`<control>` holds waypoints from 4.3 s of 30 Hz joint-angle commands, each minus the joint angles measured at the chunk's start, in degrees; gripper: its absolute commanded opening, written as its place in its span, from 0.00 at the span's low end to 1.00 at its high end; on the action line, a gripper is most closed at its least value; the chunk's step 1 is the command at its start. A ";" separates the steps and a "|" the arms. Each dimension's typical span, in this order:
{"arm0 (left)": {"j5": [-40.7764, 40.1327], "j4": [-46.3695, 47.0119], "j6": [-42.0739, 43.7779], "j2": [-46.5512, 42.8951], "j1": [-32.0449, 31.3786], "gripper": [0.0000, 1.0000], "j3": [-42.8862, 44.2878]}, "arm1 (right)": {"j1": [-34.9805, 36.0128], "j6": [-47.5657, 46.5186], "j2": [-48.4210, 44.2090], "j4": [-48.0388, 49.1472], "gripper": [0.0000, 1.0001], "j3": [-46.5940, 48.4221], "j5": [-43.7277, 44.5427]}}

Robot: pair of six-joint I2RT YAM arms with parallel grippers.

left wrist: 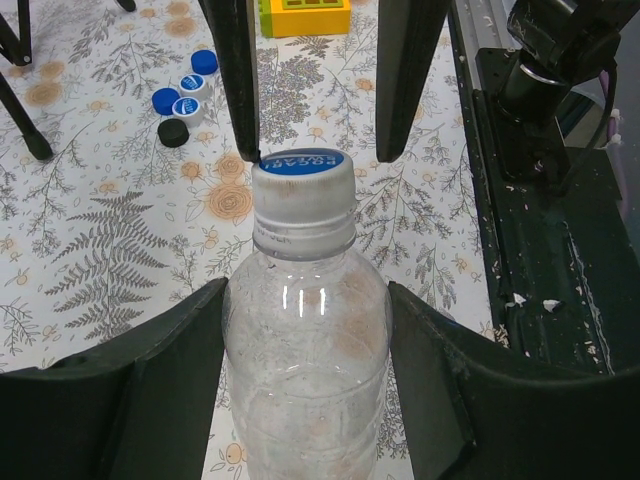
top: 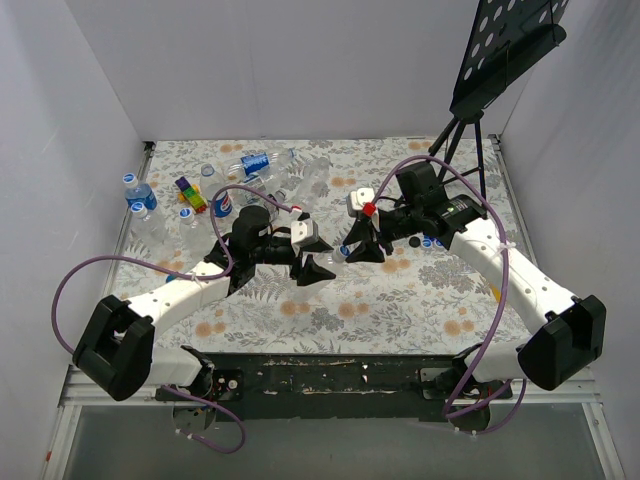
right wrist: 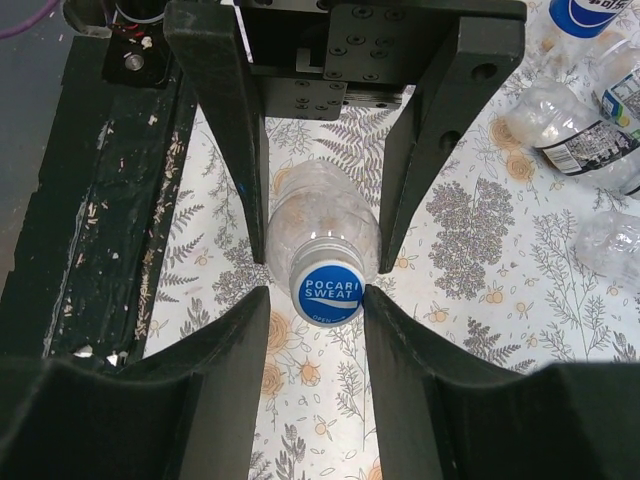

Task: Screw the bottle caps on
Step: Screw the bottle cap onto the plastic bottle.

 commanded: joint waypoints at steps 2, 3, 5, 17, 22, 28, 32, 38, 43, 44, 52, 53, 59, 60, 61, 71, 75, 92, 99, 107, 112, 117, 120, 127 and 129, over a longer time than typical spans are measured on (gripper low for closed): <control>1.32 2.28 1.29 -3.20 -0.26 0.00 0.96 | 0.62 2.04 -0.68 2.47 0.50 1.14 0.20; 1.41 2.19 1.38 -3.29 -0.35 0.00 1.04 | 0.62 2.13 -0.77 2.47 0.50 1.14 0.29; 1.23 1.93 1.56 -3.20 -0.35 0.00 1.13 | 0.62 2.83 -0.77 3.08 0.51 1.14 0.99; -0.52 1.49 2.52 -3.55 -0.44 0.00 1.05 | 0.62 4.50 -0.24 3.35 0.26 1.49 0.29; -8.76 4.30 4.27 -5.48 -1.31 0.00 -1.23 | 1.24 8.71 2.21 2.47 0.12 3.24 2.30; -38.18 13.77 9.72 -9.78 -7.28 0.00 -8.78 | 2.38 29.32 7.84 12.80 0.01 4.40 12.04; -64.63 26.24 19.19 -9.80 -14.66 0.00 -14.76 | 4.40 52.62 11.44 23.82 0.01 1.49 23.91; -84.98 45.32 36.87 -3.21 -22.66 0.00 -18.73 | 7.39 63.82 13.56 28.30 0.01 0.61 27.53; -83.78 39.75 35.41 -2.32 -23.29 0.00 -17.15 | 7.30 64.80 9.88 31.03 0.01 -1.14 28.76; -80.98 34.15 32.61 -3.36 -22.76 0.00 -16.19 | 6.95 63.67 8.56 31.38 0.01 -1.32 28.33; -37.76 6.07 10.19 -7.07 -10.64 0.00 -5.47 | 0.10 49.79 -2.25 27.17 0.56 -1.67 23.15; -31.27 4.40 8.08 -6.63 -8.98 0.00 -4.41 | -0.51 47.33 -3.65 26.47 0.59 -1.93 21.83; -10.40 -1.68 2.18 -3.03 -3.43 0.00 1.66 | -1.66 29.32 -7.80 19.89 0.65 -3.52 8.75; -7.50 -1.50 1.22 -2.68 -2.81 0.00 2.01 | -1.66 25.98 -8.15 18.13 0.65 -3.52 6.55; -5.21 -1.50 0.51 -2.41 -2.37 0.00 2.36 | -1.66 23.17 -8.32 16.29 0.65 -3.61 4.79; 4.04 -2.64 -1.52 -0.56 -1.58 0.00 4.47 | -1.49 4.34 -10.17 5.38 0.65 -4.49 -1.29; 5.18 -2.73 -1.52 -0.30 -1.58 0.00 4.74 | -0.43 2.83 -9.21 3.88 0.65 -4.05 -0.95; 0.63 -1.94 0.32 -2.14 -1.66 0.00 3.95 | 1.33 7.56 -5.87 6.14 0.13 -2.90 2.57; -36.14 8.68 8.74 -8.20 -7.10 0.00 -4.92 | 2.73 25.30 -2.27 17.57 0.01 -3.26 10.11; -76.42 29.49 26.24 -6.55 -21.08 0.00 -14.33 | 3.00 56.51 5.12 23.47 0.01 -0.97 29.38; -75.17 24.28 24.52 -3.72 -22.23 0.31 -11.44 | 3.17 56.37 4.33 27.78 0.01 -2.11 27.10; -55.94 10.22 16.78 -8.81 -20.04 0.71 -8.19 | 2.65 47.24 1.70 24.10 0.01 -1.32 26.83; -43.11 2.39 12.12 -10.41 -15.66 0.84 -4.94 | 0.72 43.98 -0.15 23.30 0.01 -2.02 22.45; -17.34 -6.33 4.73 -8.21 -4.84 0.92 2.80 | -0.34 33.52 -2.26 18.91 0.01 -2.11 13.30; -15.30 -5.90 3.15 -7.68 -3.69 0.92 3.15 | -0.26 31.15 -2.61 18.20 0.01 -2.37 10.58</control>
